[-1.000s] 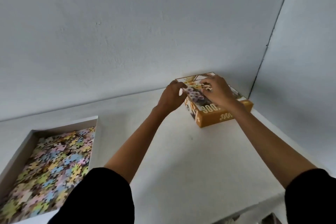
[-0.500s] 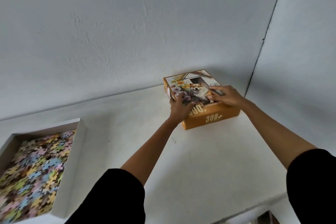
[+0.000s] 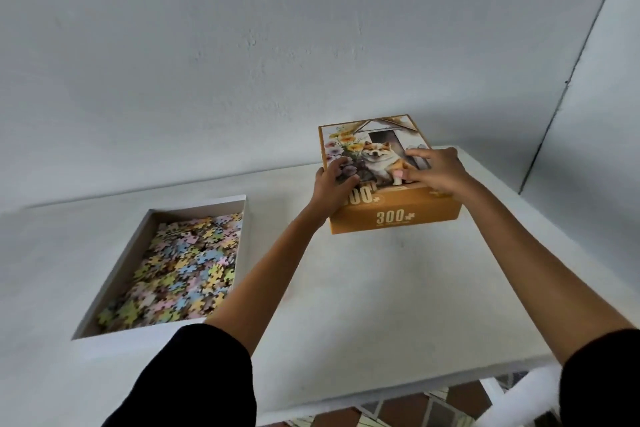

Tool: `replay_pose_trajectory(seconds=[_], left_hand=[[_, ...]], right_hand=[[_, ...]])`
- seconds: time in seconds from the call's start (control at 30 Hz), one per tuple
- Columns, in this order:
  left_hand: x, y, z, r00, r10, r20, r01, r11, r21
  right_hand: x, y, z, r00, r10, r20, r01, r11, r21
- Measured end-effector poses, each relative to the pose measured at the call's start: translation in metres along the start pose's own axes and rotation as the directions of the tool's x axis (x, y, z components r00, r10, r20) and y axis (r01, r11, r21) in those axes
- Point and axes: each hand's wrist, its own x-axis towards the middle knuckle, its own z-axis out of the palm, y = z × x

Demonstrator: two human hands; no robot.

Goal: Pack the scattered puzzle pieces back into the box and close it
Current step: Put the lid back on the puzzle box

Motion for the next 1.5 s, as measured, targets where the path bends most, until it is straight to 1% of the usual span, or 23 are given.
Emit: replay_pose_trajectory(seconds=[0.13, 0.23, 0.3, 0.37, 0.47, 0.57, 0.77, 0.87, 1.1, 1.23, 1.3, 1.37, 1.43, 1.5], left_hand=[[-0.035, -0.019, -0.081, 0.997, 0.031, -0.075, -0.027, 0.998, 0.053], [-0.066, -0.031, -0.135, 0.99, 0.056, -0.127, -0.044, 0.994, 0.095], [-0.089, -0.04, -0.172, 0.988, 0.062, -0.144, -0.044, 0.992, 0.119], [-0.108, -0.05, -0.203, 0.988, 0.043, -0.151, -0.021, 0.989, 0.147], [-0.129, -0.07, -0.242, 0.985, -0.002, -0.171, 0.033, 0.984, 0.176], [-0.146, -0.093, -0.266, 0.986, -0.054, -0.156, 0.081, 0.982, 0.17], [-0.169, -0.127, -0.286, 0.989, -0.081, -0.12, 0.097, 0.986, 0.136], [-0.175, -0.136, -0.286, 0.991, -0.084, -0.108, 0.097, 0.989, 0.115], [-0.173, -0.133, -0.29, 0.993, -0.073, -0.087, 0.082, 0.992, 0.099], [-0.174, -0.136, -0.288, 0.994, -0.08, -0.068, 0.087, 0.991, 0.102], [-0.174, -0.137, -0.288, 0.993, -0.09, -0.073, 0.096, 0.991, 0.089], [-0.172, -0.135, -0.289, 0.991, -0.11, -0.08, 0.116, 0.991, 0.073], [-0.17, -0.135, -0.291, 0.991, -0.116, -0.074, 0.121, 0.99, 0.07], [-0.169, -0.134, -0.293, 0.992, -0.104, -0.075, 0.11, 0.991, 0.077]], right_hand=[[-0.03, -0.068, 0.038, 0.996, -0.087, 0.016, 0.086, 0.995, 0.052], [-0.053, -0.112, 0.069, 0.994, -0.099, 0.036, 0.095, 0.991, 0.092], [-0.068, -0.142, 0.094, 0.988, -0.137, 0.068, 0.127, 0.983, 0.129], [-0.084, -0.167, 0.116, 0.98, -0.171, 0.1, 0.153, 0.975, 0.161], [-0.104, -0.194, 0.15, 0.977, -0.166, 0.132, 0.143, 0.975, 0.169], [-0.119, -0.211, 0.173, 0.971, -0.177, 0.158, 0.151, 0.975, 0.166], [-0.134, -0.23, 0.203, 0.969, -0.135, 0.209, 0.109, 0.985, 0.131], [-0.14, -0.234, 0.211, 0.972, -0.124, 0.198, 0.105, 0.989, 0.103], [-0.148, -0.242, 0.21, 0.977, -0.111, 0.182, 0.108, 0.994, 0.024], [-0.144, -0.235, 0.214, 0.97, -0.098, 0.223, 0.108, 0.994, -0.033], [-0.141, -0.231, 0.215, 0.958, -0.105, 0.268, 0.112, 0.994, -0.011], [-0.141, -0.232, 0.215, 0.947, -0.098, 0.305, 0.078, 0.994, 0.076], [-0.141, -0.234, 0.214, 0.948, -0.094, 0.303, 0.055, 0.989, 0.135], [-0.14, -0.236, 0.213, 0.957, -0.092, 0.275, 0.05, 0.987, 0.154]])
